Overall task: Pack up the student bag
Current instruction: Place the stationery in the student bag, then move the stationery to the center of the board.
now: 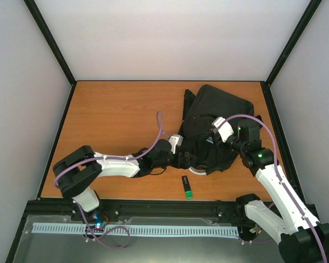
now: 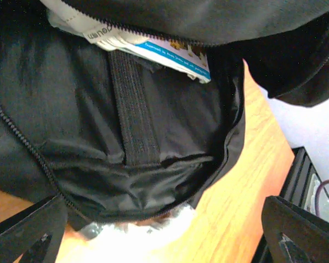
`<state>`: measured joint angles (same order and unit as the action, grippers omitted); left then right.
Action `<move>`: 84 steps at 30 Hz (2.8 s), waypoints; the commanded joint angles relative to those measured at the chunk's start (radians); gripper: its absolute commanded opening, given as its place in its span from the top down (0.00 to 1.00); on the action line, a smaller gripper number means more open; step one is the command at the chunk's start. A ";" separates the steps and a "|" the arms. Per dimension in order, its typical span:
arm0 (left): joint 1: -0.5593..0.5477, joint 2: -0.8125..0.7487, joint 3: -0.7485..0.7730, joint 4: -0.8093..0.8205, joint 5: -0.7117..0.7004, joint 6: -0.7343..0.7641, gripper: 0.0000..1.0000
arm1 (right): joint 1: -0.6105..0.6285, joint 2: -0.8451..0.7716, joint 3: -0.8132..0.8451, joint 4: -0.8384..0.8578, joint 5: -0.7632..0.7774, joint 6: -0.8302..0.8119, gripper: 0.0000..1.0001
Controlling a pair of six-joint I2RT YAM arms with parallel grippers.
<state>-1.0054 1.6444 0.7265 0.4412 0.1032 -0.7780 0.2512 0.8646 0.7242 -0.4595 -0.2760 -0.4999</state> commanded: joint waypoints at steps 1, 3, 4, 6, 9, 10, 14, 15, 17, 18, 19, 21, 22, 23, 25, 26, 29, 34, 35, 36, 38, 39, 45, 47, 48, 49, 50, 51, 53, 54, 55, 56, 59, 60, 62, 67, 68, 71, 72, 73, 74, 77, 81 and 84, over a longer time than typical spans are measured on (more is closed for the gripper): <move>-0.005 -0.093 0.008 -0.133 0.038 0.049 0.00 | -0.006 -0.009 0.000 0.036 -0.026 -0.007 0.92; -0.005 -0.141 -0.004 -0.171 0.003 0.054 0.00 | -0.007 -0.002 0.000 0.029 -0.036 -0.010 0.91; -0.005 -0.168 -0.015 -0.193 -0.039 0.051 0.00 | -0.007 0.001 0.002 0.027 -0.041 -0.011 0.90; -0.006 -0.231 -0.045 -0.224 -0.131 0.058 0.00 | -0.007 0.006 0.002 0.025 -0.047 -0.016 0.90; 0.002 -0.338 -0.088 -0.246 -0.215 0.098 0.00 | -0.007 0.011 0.002 0.021 -0.053 -0.020 0.89; 0.009 -0.369 -0.094 -0.258 -0.217 0.117 0.00 | -0.007 0.011 0.001 0.019 -0.056 -0.022 0.89; 0.022 -0.458 0.070 -0.580 -0.475 0.128 0.00 | -0.007 0.007 0.009 -0.001 -0.079 -0.034 0.89; 0.023 -0.448 0.141 -0.714 -0.601 0.080 0.00 | -0.007 0.006 0.014 -0.009 -0.087 -0.040 0.89; 0.037 -0.390 0.274 -0.959 -0.769 -0.010 0.00 | -0.007 0.017 0.033 -0.044 -0.113 -0.057 0.88; 0.049 -0.365 0.314 -1.007 -0.783 0.045 0.00 | -0.007 0.024 0.046 -0.074 -0.125 -0.066 0.88; 0.059 -0.342 0.337 -1.033 -0.797 0.081 0.00 | -0.006 0.032 0.057 -0.095 -0.140 -0.080 0.89; 0.088 -0.308 0.361 -1.069 -0.793 0.094 0.00 | -0.006 0.046 0.071 -0.139 -0.155 -0.100 0.88; 0.099 -0.303 0.360 -1.063 -0.770 0.103 0.00 | -0.007 0.052 0.074 -0.159 -0.158 -0.112 0.88; 0.107 -0.310 0.347 -1.039 -0.747 0.110 0.00 | -0.007 0.055 0.078 -0.180 -0.158 -0.124 0.88; 0.112 -0.361 0.266 -0.907 -0.687 0.111 0.00 | -0.007 0.054 0.080 -0.225 -0.153 -0.159 0.88; 0.119 -0.394 0.210 -0.817 -0.638 0.107 0.00 | -0.006 0.051 0.078 -0.245 -0.144 -0.177 0.87; 0.138 -0.409 0.139 -0.705 -0.561 0.095 0.00 | -0.007 0.035 0.058 -0.282 -0.081 -0.221 0.87; 0.139 -0.265 0.228 -0.809 -0.337 0.237 0.00 | -0.007 0.005 -0.001 -0.283 0.024 -0.230 0.87; 0.138 -0.232 0.244 -0.834 -0.293 0.241 0.01 | -0.007 0.006 -0.010 -0.272 0.054 -0.223 0.87; 0.136 -0.206 0.250 -0.841 -0.243 0.241 0.05 | -0.006 0.010 -0.018 -0.266 0.085 -0.221 0.88; 0.120 -0.190 0.225 -0.812 -0.180 0.232 0.10 | -0.006 0.018 -0.030 -0.248 0.155 -0.230 0.89; 0.105 -0.197 0.202 -0.785 -0.163 0.226 0.10 | -0.020 0.023 -0.038 -0.237 0.191 -0.239 0.90; 0.000 -0.184 0.179 -0.779 -0.173 0.174 0.11 | -0.151 0.014 -0.078 -0.204 0.237 -0.350 0.91; -0.039 -0.157 0.197 -0.808 -0.187 0.136 0.14 | -0.200 0.009 -0.087 -0.208 0.218 -0.383 0.91; -0.071 -0.143 0.207 -0.823 -0.208 0.116 0.15 | -0.223 0.008 -0.092 -0.210 0.209 -0.399 0.91; -0.100 -0.126 0.217 -0.842 -0.238 0.096 0.16 | -0.244 0.006 -0.100 -0.207 0.206 -0.411 0.91; -0.126 -0.103 0.230 -0.854 -0.261 0.076 0.16 | -0.262 0.009 -0.112 -0.200 0.207 -0.423 0.91; -0.152 -0.083 0.253 -0.870 -0.279 0.060 0.16 | -0.287 0.011 -0.121 -0.192 0.205 -0.435 0.91; -0.198 -0.030 0.298 -0.930 -0.322 0.025 0.16 | -0.326 0.023 -0.127 -0.184 0.190 -0.435 0.89; -0.221 -0.001 0.340 -0.973 -0.357 0.013 0.14 | -0.340 0.029 -0.123 -0.187 0.174 -0.426 0.86; -0.243 0.030 0.375 -1.011 -0.378 0.002 0.11 | -0.349 0.033 -0.116 -0.196 0.153 -0.415 0.78; -0.261 0.060 0.410 -1.045 -0.395 -0.010 0.08 | -0.356 0.034 -0.112 -0.203 0.137 -0.401 0.66; -0.297 0.143 0.489 -1.112 -0.419 -0.054 0.06 | -0.359 0.023 -0.100 -0.227 0.079 -0.371 0.47; -0.303 0.164 0.505 -1.123 -0.418 -0.065 0.06 | -0.359 0.014 -0.096 -0.232 0.063 -0.361 0.43; -0.306 0.195 0.523 -1.131 -0.408 -0.081 0.06 | -0.359 -0.001 -0.090 -0.239 0.042 -0.343 0.39; -0.307 0.259 0.547 -1.149 -0.394 -0.100 0.07 | -0.369 -0.047 -0.062 -0.231 0.002 -0.266 0.28; -0.308 0.266 0.547 -1.152 -0.393 -0.101 0.07 | -0.370 -0.048 -0.051 -0.227 -0.012 -0.228 0.24; -0.308 0.281 0.538 -1.162 -0.392 -0.092 0.07 | -0.370 -0.033 -0.020 -0.221 -0.065 -0.097 0.20; -0.307 0.285 0.538 -1.172 -0.397 -0.086 0.08 | -0.370 -0.028 -0.013 -0.220 -0.080 -0.072 0.19; -0.307 0.288 0.536 -1.184 -0.407 -0.079 0.08 | -0.371 -0.026 -0.010 -0.216 -0.078 -0.063 0.17; -0.307 0.288 0.534 -1.195 -0.420 -0.071 0.09 | -0.370 -0.027 -0.010 -0.204 -0.061 -0.053 0.16; -0.306 0.280 0.524 -1.228 -0.467 -0.041 0.11 | -0.370 -0.045 -0.012 -0.189 -0.030 -0.052 0.16; -0.303 0.257 0.487 -1.272 -0.526 -0.003 0.12 | -0.370 -0.085 -0.032 -0.192 -0.046 -0.065 0.16; -0.289 0.218 0.439 -1.284 -0.545 0.002 0.12 | -0.370 -0.099 -0.040 -0.195 -0.045 -0.071 0.16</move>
<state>-1.3029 1.9053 1.2228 -0.7456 -0.3752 -0.8150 -0.1116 0.7940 0.6930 -0.6727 -0.3065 -0.5846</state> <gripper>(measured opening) 0.882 0.842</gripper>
